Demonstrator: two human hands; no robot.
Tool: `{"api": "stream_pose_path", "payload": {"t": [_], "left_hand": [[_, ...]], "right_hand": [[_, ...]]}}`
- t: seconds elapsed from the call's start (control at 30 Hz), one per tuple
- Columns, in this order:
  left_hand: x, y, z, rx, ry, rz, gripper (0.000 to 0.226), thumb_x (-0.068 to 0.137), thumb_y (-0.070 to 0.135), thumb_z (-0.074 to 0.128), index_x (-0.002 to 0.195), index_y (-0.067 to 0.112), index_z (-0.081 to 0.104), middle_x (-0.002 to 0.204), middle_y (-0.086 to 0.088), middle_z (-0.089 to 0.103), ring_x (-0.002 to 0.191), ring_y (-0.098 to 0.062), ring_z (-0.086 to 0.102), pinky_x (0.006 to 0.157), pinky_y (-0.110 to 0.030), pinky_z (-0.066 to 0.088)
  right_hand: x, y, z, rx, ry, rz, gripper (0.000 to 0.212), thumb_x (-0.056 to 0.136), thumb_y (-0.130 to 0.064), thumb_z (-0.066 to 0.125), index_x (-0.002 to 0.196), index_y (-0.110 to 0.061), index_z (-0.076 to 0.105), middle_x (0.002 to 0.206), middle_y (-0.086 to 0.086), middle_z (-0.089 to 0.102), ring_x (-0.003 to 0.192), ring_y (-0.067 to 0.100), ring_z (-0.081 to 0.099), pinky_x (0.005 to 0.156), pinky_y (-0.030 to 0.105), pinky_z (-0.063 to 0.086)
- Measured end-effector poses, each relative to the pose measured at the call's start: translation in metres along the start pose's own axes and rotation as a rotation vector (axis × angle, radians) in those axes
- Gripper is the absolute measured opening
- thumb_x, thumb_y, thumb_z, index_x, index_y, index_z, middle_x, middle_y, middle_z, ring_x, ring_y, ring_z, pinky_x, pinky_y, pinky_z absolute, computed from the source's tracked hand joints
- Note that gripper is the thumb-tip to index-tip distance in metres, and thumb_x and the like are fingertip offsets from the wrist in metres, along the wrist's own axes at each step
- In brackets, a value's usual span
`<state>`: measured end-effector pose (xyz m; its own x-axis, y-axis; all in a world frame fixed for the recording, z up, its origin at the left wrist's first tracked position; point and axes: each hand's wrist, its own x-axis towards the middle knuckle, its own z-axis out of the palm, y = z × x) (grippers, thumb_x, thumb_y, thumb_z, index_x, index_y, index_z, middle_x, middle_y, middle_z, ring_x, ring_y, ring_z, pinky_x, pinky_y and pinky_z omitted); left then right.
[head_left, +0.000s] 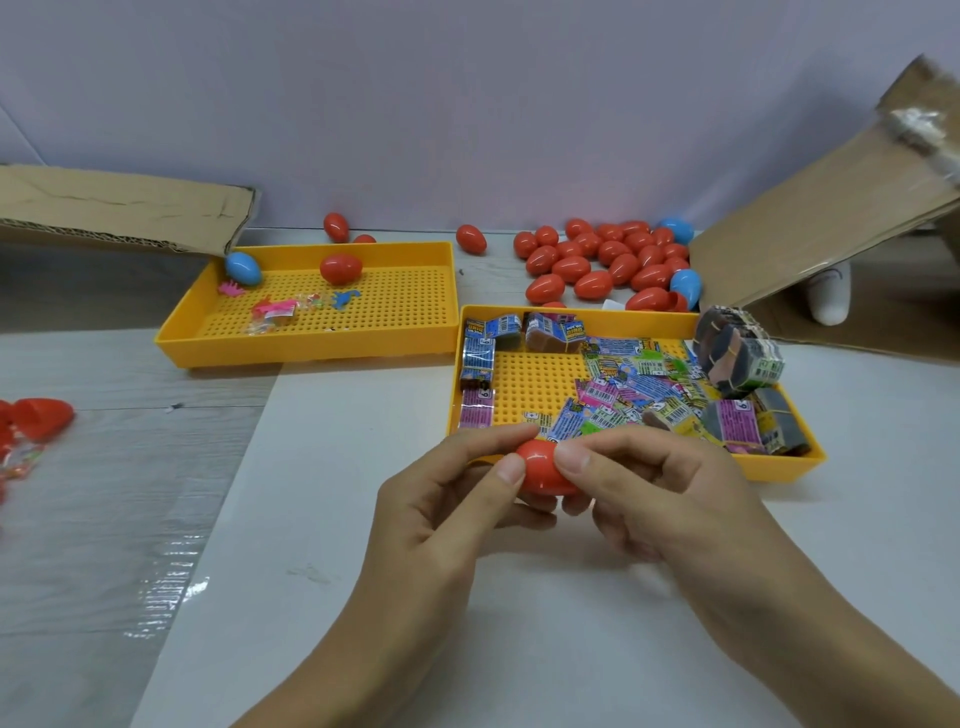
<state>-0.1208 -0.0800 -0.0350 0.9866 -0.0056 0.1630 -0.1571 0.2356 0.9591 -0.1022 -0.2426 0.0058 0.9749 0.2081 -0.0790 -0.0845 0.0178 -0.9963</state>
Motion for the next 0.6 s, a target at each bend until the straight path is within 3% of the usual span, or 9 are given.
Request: {"api": "stream_pose_path", "payload": {"t": [0.13,0.27,0.33,0.4,0.47,0.6], "left_hand": [[0.0,-0.001,0.0,-0.001,0.02,0.043,0.028,0.082,0.03,0.066,0.106,0.023,0.076,0.103,-0.01,0.074,0.089,-0.032,0.074,0.075,-0.032,0.061],[0.0,-0.001,-0.001,0.006,0.149,0.137,0.024,0.086,0.032,0.064,0.105,0.023,0.075,0.101,-0.006,0.076,0.087,-0.028,0.075,0.074,-0.037,0.061],[0.001,0.001,-0.001,0.013,0.23,0.235,0.021,0.09,0.03,0.06,0.103,0.025,0.075,0.099,-0.003,0.075,0.087,-0.026,0.075,0.072,-0.034,0.061],[0.002,0.001,-0.001,0.028,0.291,0.281,0.02,0.092,0.031,0.057,0.101,0.028,0.074,0.099,0.0,0.074,0.086,-0.025,0.075,0.071,-0.033,0.061],[0.002,0.001,-0.001,0.026,0.327,0.255,0.018,0.091,0.035,0.059,0.1,0.028,0.073,0.098,0.001,0.074,0.082,-0.024,0.075,0.071,-0.033,0.061],[0.004,0.0,0.0,0.0,0.329,0.216,0.018,0.086,0.036,0.064,0.098,0.024,0.071,0.101,-0.001,0.073,0.088,-0.023,0.074,0.071,-0.031,0.061]], "right_hand": [[0.0,0.006,-0.001,-0.116,0.014,-0.143,0.025,0.069,-0.045,0.077,0.087,-0.027,0.079,0.065,-0.001,0.068,0.051,0.007,0.054,0.048,0.016,0.042],[0.006,0.015,-0.015,-0.733,0.2,-0.518,0.044,0.075,-0.064,0.067,0.102,-0.031,0.074,0.092,-0.014,0.066,0.086,0.008,0.06,0.076,0.018,0.045],[0.011,0.017,-0.019,-1.034,0.205,-0.525,0.064,0.073,-0.074,0.058,0.113,-0.026,0.072,0.113,-0.01,0.064,0.111,0.016,0.054,0.094,0.031,0.042],[0.015,0.022,-0.02,-1.259,0.178,-0.374,0.072,0.072,-0.078,0.052,0.12,-0.027,0.071,0.131,-0.004,0.059,0.128,0.027,0.044,0.102,0.046,0.036],[0.017,0.025,-0.019,-1.3,0.162,-0.288,0.058,0.074,-0.069,0.055,0.117,-0.033,0.071,0.136,-0.005,0.058,0.134,0.029,0.039,0.103,0.044,0.026],[0.021,0.027,-0.021,-1.129,0.23,-0.394,0.021,0.072,-0.048,0.068,0.083,-0.032,0.076,0.118,-0.018,0.065,0.125,0.02,0.047,0.087,0.027,0.017]]}}
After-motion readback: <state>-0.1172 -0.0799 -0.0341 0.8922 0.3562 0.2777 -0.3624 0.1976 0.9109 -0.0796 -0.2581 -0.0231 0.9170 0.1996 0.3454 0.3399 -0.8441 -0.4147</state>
